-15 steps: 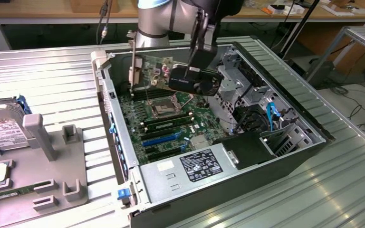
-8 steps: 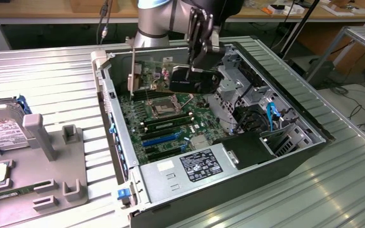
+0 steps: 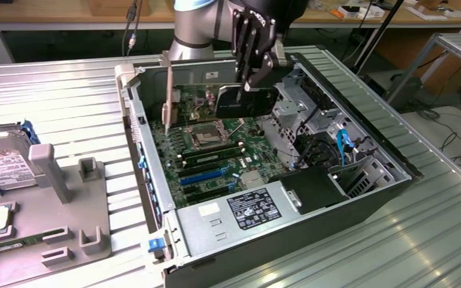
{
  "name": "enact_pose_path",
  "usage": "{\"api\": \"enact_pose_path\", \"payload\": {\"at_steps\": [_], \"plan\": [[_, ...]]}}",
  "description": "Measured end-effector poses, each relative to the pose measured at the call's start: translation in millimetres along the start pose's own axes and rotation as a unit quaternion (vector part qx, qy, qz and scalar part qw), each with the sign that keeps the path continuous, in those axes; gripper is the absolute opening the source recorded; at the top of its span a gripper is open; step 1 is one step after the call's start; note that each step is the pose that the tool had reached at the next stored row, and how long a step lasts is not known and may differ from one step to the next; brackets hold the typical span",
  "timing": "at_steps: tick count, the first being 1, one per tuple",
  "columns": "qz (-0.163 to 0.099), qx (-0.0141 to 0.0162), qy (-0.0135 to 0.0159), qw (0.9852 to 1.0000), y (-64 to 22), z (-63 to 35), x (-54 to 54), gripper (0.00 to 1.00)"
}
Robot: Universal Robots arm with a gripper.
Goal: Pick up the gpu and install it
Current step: 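Insert the gpu into the slot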
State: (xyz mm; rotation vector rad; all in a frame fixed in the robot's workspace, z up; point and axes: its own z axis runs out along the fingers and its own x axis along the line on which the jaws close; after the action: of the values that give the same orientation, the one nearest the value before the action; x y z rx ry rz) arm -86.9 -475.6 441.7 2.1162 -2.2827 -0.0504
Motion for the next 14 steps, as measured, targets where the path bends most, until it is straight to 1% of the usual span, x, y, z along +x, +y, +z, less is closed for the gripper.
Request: {"api": "enact_pose_path", "payload": {"at_steps": [3, 7, 10, 11, 13, 14], "plan": [[-0.027, 0.0000, 0.0012, 0.9996, 0.0, 0.0, 0.0, 0.27], [-0.063, -0.0001, 0.0027, 0.9980, 0.0, 0.0, 0.0, 0.27], [-0.065, -0.0001, 0.0028, 0.9979, 0.0, 0.1, 0.0, 0.27], [-0.062, -0.0001, 0.0021, 0.9981, 0.0, 0.4, -0.1, 0.27], [-0.047, 0.0000, 0.0002, 0.9989, -0.1, 1.8, 0.0, 0.27], [-0.038, 0.0000, -0.0002, 0.9993, -0.3, 3.6, 0.0, 0.27]]}}
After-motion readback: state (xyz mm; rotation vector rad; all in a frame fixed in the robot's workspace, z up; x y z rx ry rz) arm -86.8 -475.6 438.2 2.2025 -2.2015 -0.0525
